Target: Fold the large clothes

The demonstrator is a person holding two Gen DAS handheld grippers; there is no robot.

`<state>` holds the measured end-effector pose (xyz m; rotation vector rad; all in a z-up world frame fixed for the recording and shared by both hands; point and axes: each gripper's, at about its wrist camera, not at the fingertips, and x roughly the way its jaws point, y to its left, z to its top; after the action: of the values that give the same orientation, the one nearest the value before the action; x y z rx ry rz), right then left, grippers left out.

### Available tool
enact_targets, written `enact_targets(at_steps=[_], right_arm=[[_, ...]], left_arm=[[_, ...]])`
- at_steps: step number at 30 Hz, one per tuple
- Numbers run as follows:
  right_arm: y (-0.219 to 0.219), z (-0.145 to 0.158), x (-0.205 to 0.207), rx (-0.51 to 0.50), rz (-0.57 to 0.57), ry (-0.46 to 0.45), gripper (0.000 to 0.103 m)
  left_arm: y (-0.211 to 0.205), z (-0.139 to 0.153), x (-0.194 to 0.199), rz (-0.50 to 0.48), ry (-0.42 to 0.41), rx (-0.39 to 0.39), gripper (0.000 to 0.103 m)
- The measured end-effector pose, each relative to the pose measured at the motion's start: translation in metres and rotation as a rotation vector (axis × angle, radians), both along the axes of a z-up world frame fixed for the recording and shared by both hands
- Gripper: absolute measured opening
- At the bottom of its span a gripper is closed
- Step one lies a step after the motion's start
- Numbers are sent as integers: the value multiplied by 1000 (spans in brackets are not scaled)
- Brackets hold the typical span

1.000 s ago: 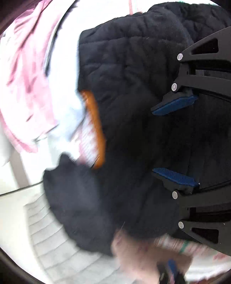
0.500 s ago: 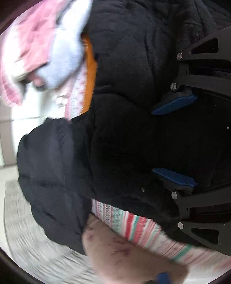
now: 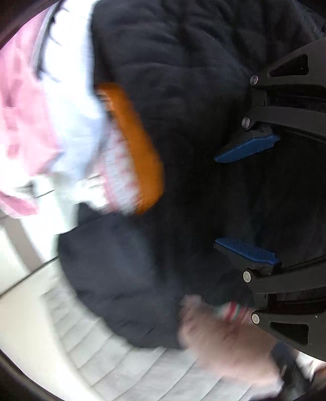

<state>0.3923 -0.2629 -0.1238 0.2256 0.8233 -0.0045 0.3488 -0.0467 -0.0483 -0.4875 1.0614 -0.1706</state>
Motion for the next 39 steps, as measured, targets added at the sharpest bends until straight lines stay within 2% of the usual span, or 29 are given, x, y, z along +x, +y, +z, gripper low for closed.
enact_targets(at_steps=[2,4,6,7,9,11,16,20,22,23,24,28,30,31,33,36,37,39], right_arm=[[19,-1,-6,-149,17,-25,66],[26,7,-7,-194,24,13,66],[22,21,-11,-162,50,37,66],[15,29,-18,-135,53,19,66],[-4,45,-36,-119,15,-27,66],[-27,54,-51,-96,-38,-30,67],[-116,52,-107,24,-173,17,67],[-181,19,-150,276,-169,-36,67],[-213,-8,-166,320,-300,34,68],[-223,-15,-173,403,-301,19,68],[-232,-17,-186,475,-300,-35,68],[-252,-10,-206,513,-350,-74,68],[-258,-16,-207,485,-368,-63,68],[-258,-21,-203,460,-370,-46,64],[-255,-30,-205,411,-361,-87,63],[-233,-25,-201,242,-363,-77,63],[-229,-24,-199,215,-361,-68,63],[-229,-22,-203,212,-365,-66,63]], left_arm=[[-2,-1,-1,-11,0,7,66],[-2,-1,-1,-15,-1,11,66],[-1,-1,-1,-13,2,7,66],[0,-1,-2,-11,4,2,66],[1,0,-2,-10,2,-2,66],[1,2,-3,-11,-4,-3,66],[-3,2,-6,-22,-7,2,66],[-15,2,-10,-41,-13,34,66],[-21,0,-13,-57,-13,53,66],[-24,0,-14,-67,-13,62,66],[-26,-2,-17,-74,-12,69,66],[-38,-4,-25,-104,-18,108,66],[-44,-4,-27,-118,-23,126,66],[-48,-5,-28,-126,-24,135,66],[-54,-7,-30,-147,-19,150,66],[-58,-12,-34,-169,7,150,66],[-57,-13,-35,-170,14,145,66],[-53,-15,-39,-163,23,148,66]])
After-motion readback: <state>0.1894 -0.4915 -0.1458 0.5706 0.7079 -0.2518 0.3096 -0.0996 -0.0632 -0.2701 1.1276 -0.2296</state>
